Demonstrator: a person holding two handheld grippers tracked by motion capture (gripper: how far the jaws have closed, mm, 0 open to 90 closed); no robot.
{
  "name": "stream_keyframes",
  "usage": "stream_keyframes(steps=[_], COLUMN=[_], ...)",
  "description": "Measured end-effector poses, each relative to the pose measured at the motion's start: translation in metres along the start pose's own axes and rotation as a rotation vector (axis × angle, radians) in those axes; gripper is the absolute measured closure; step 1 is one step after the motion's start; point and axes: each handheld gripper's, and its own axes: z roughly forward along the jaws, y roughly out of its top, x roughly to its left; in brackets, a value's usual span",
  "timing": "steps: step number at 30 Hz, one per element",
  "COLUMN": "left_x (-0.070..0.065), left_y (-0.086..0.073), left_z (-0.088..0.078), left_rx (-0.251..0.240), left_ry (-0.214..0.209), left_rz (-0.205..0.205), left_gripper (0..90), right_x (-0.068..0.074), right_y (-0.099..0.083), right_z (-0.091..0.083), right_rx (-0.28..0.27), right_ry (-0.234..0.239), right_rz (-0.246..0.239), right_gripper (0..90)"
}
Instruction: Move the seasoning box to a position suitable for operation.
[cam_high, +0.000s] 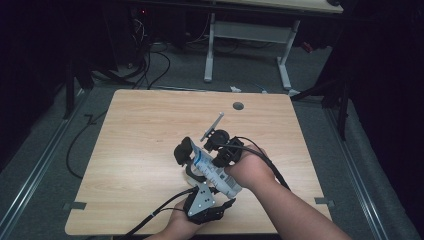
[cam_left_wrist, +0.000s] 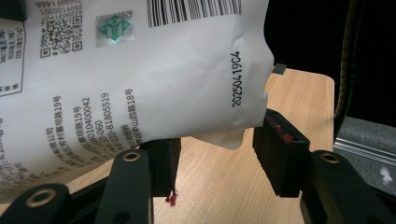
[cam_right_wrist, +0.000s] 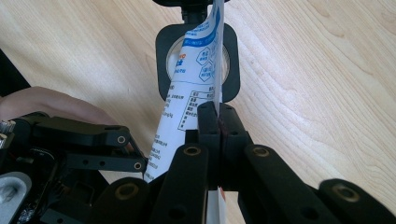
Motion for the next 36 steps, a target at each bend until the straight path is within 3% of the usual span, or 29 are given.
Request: stream_keyframes(steps=[36], left_x=[0.0032], left_y=[0.0035], left_z=[0.0014], left_rx=[-0.005], left_ry=[-0.011], left_rz=[-0.006], left_gripper=[52.6], right_x=[-0.0026], right_y=[0.0017], right_z=[-0.0009], right_rx=[-0.005], right_ry=[-0.001], right_rz=[0.014], right_gripper=[90.0])
